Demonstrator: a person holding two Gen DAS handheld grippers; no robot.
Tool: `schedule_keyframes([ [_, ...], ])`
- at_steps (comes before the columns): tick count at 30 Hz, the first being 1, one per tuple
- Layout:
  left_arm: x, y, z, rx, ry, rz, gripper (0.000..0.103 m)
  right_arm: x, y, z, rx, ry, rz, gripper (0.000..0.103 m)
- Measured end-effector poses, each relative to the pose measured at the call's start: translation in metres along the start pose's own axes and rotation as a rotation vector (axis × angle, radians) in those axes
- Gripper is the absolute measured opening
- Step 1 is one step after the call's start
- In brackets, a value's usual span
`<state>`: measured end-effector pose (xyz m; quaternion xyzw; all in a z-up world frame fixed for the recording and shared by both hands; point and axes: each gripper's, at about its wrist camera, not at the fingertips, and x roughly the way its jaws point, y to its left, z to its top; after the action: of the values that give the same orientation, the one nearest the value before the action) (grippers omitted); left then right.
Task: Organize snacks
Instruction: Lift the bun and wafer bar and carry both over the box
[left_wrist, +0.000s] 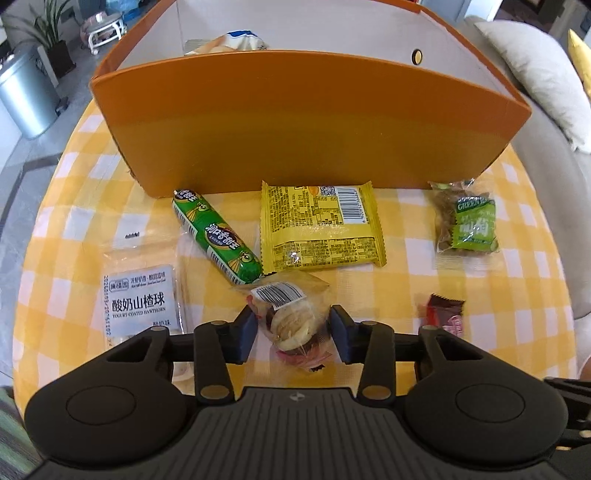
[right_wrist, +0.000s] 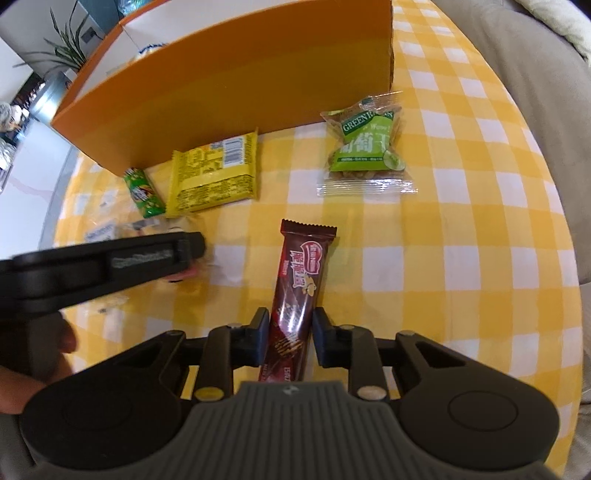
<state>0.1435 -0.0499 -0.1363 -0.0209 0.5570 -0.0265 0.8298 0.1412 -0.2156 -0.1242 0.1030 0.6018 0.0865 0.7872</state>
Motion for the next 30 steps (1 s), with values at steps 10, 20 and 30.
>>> schedule_keyframes([
  [10, -0.030, 0.001, -0.015, 0.041, -0.030, -0.016, 0.045, -0.020, -0.007, -0.001, 0.036, -0.051, -0.007, 0.022],
  [20, -0.087, 0.009, 0.000, 0.005, -0.163, -0.070, 0.045, -0.063, 0.002, 0.006, -0.013, -0.199, 0.016, 0.022],
  [30, -0.130, -0.001, 0.043, 0.076, -0.293, -0.080, 0.045, -0.116, 0.003, 0.033, -0.003, -0.409, 0.066, 0.022],
])
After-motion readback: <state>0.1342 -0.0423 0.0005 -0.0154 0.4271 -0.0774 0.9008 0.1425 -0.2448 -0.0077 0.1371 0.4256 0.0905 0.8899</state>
